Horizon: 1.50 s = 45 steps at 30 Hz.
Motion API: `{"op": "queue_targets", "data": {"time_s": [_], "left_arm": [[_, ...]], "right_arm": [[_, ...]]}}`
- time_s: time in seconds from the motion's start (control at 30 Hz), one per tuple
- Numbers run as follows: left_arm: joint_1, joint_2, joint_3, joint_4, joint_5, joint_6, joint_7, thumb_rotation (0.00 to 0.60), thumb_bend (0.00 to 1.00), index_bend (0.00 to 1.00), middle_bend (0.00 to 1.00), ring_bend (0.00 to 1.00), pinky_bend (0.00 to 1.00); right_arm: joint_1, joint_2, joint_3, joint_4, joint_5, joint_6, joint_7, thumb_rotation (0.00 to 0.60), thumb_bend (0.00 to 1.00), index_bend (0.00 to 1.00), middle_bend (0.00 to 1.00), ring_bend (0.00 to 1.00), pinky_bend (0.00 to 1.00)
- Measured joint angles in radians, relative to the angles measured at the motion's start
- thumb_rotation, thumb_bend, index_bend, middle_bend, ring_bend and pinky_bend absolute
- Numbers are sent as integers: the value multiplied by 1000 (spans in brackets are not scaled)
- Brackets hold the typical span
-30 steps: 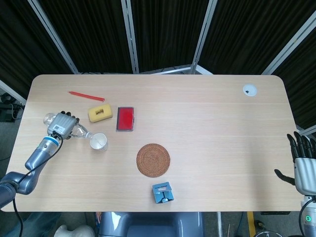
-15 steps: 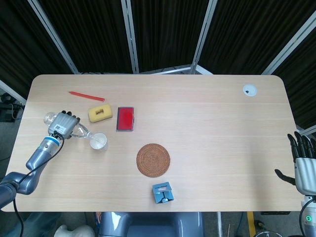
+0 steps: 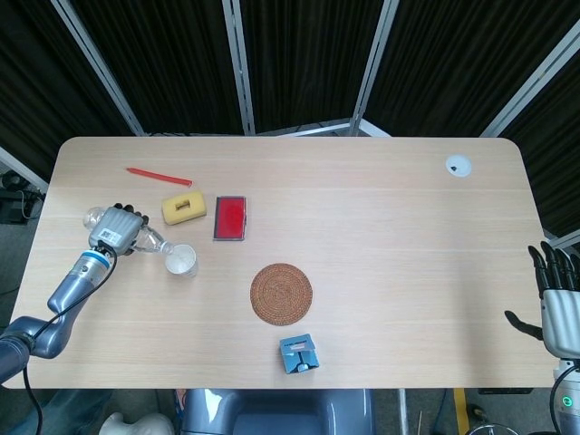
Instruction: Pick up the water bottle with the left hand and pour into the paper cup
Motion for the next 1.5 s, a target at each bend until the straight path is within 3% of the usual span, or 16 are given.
{"op": "queue_targets", "data": {"time_s": [0.5, 0.7, 0.93, 1.13, 1.5], "left_arm": [[9, 21, -20, -10, 53, 42, -309, 600, 622, 594, 454, 281, 313], [19, 37, -48, -31, 48, 46, -532, 600, 619, 591, 452, 281, 310], [41, 37, -87, -58, 41, 49, -912, 600, 616, 591, 451, 281, 308], [56, 7, -108, -43, 52, 55, -1145, 600, 615, 592, 450, 281, 308], [70, -29, -123, -41, 64, 92, -1250, 600, 617, 593, 450, 281, 307]], "right_arm": [[-1, -2, -2, 0, -1, 1, -5, 600, 0, 0, 0, 0, 0], [0, -4, -4, 0, -3, 0, -10, 600, 0, 0, 0, 0, 0], [3, -10, -7, 0, -6, -5, -22, 600, 0, 0, 0, 0, 0], [3, -9, -6, 0, -5, -4, -20, 600, 0, 0, 0, 0, 0], [1, -1, -5, 2, -4, -6, -1, 600, 0, 0, 0, 0, 0]]}}
